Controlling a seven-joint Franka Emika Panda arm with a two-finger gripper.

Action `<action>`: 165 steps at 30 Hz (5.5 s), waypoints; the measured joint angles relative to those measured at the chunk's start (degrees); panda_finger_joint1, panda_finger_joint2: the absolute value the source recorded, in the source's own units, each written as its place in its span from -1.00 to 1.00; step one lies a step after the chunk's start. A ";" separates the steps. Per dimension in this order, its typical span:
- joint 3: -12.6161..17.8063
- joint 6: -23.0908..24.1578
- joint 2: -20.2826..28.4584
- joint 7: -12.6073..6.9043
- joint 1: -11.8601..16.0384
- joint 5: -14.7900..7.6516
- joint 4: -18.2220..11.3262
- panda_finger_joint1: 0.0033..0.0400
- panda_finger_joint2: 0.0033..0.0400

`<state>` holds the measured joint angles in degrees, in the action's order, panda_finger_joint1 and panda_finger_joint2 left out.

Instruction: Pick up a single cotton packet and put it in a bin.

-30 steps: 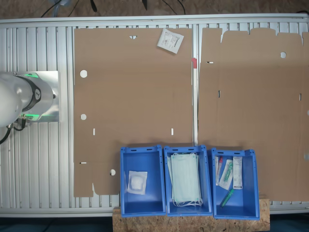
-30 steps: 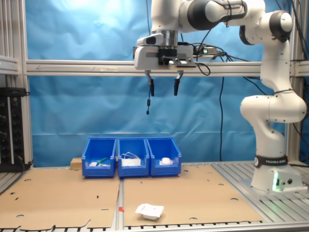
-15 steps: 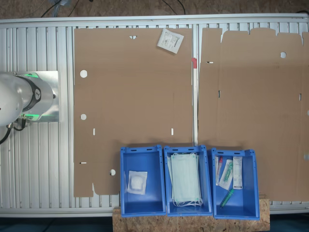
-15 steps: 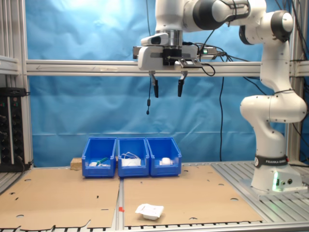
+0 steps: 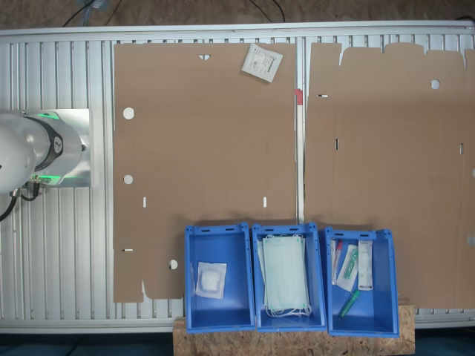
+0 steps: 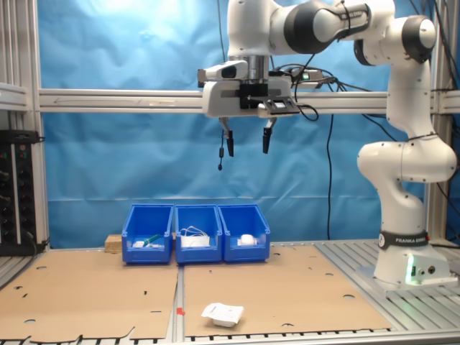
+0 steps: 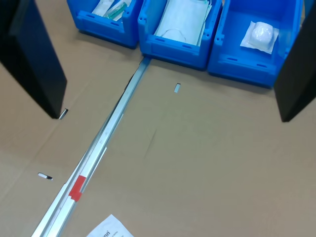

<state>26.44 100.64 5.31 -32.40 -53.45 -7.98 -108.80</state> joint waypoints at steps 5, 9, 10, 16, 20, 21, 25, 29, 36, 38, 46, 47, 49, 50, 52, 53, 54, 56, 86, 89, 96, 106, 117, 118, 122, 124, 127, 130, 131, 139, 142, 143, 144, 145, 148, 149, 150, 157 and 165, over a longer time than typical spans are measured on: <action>0.00 0.00 -2.68 0.00 -0.04 0.00 2.21 1.00 1.00; 0.00 0.00 -4.58 0.00 -0.04 0.00 3.94 1.00 1.00; -0.01 0.00 -5.04 0.00 -0.05 0.00 4.35 1.00 1.00; -0.01 0.17 -7.18 0.00 -0.05 0.00 6.03 1.00 1.00; -0.01 0.57 -8.62 0.00 -0.06 0.00 6.80 1.00 1.00; -0.01 0.68 -8.93 0.00 -0.06 0.00 6.93 1.00 1.00; -0.01 1.21 -10.37 0.00 -0.06 0.02 7.41 1.00 1.00; -0.05 1.54 -11.31 0.00 -0.06 0.40 7.57 1.00 1.00; -0.12 2.41 -12.89 0.00 -0.06 1.25 7.65 1.00 1.00; -0.14 2.90 -13.32 0.00 -0.06 1.47 7.65 1.00 1.00; -0.39 5.17 -14.90 0.00 -0.06 2.87 7.65 1.00 1.00; -0.43 5.36 -15.04 0.00 -0.06 3.01 7.65 1.00 1.00; -0.51 5.75 -15.34 0.00 -0.06 3.29 7.65 1.00 1.00; -0.55 5.94 -15.48 0.00 -0.06 3.43 7.65 1.00 1.00; -0.64 6.37 -15.76 0.00 -0.06 3.75 7.65 1.00 1.00; -0.68 6.66 -15.91 0.00 -0.06 3.93 7.65 1.00 1.00; -0.71 6.95 -16.07 0.00 -0.06 4.12 7.65 1.00 1.00; -0.76 7.44 -16.41 0.00 -0.06 4.52 7.65 1.00 1.00; -0.87 10.79 -20.41 -1.00 -0.06 7.96 7.66 1.00 1.00; -0.87 10.93 -20.99 -1.32 -0.06 8.48 7.66 1.00 1.00; -0.87 11.30 -22.86 -2.14 -0.06 9.14 7.66 1.00 1.00; -0.87 11.45 -25.50 -2.80 -0.06 9.44 7.66 1.00 1.00; -0.87 11.63 -26.74 -3.40 -0.03 9.52 7.66 1.00 1.00; -0.87 11.76 -26.89 -3.43 -0.02 9.53 7.66 1.00 1.00; -0.87 12.89 -27.54 -3.51 0.04 9.55 7.65 1.00 1.00; -0.87 13.90 -27.85 -3.54 0.08 9.57 7.58 1.00 1.00; -0.88 15.83 -28.28 -3.57 0.20 9.59 7.28 1.00 1.00; -0.88 17.89 -28.55 -3.60 0.36 9.61 6.52 1.00 1.00; -0.88 18.57 -28.59 -3.61 0.42 9.62 6.14 1.00 1.00; -0.88 23.42 -28.87 -4.03 1.44 9.69 1.51 1.00 1.00; -0.89 24.60 -28.94 -4.22 1.98 9.71 -0.26 1.00 1.00; -0.90 24.98 -28.98 -4.26 2.18 9.72 -0.83 1.00 1.00; -0.90 25.31 -29.01 -4.29 2.39 9.72 -1.37 1.00 1.00; -0.90 25.59 -29.05 -4.30 2.60 9.73 -1.90 1.00 1.00; -0.91 26.56 -29.22 -4.33 3.26 9.74 -3.30 1.00 1.00; -0.90 26.90 -29.29 -4.34 3.50 9.75 -3.71 1.00 1.00; -0.91 27.28 -29.36 -4.34 3.74 9.75 -4.10 1.00 1.00; -0.91 29.70 -30.31 -4.41 5.38 9.79 -5.76 1.00 1.00; -0.97 32.84 -32.26 -4.68 6.89 9.83 -6.24 1.00 1.00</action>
<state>25.47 133.48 -26.95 -37.08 -46.56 1.85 -115.04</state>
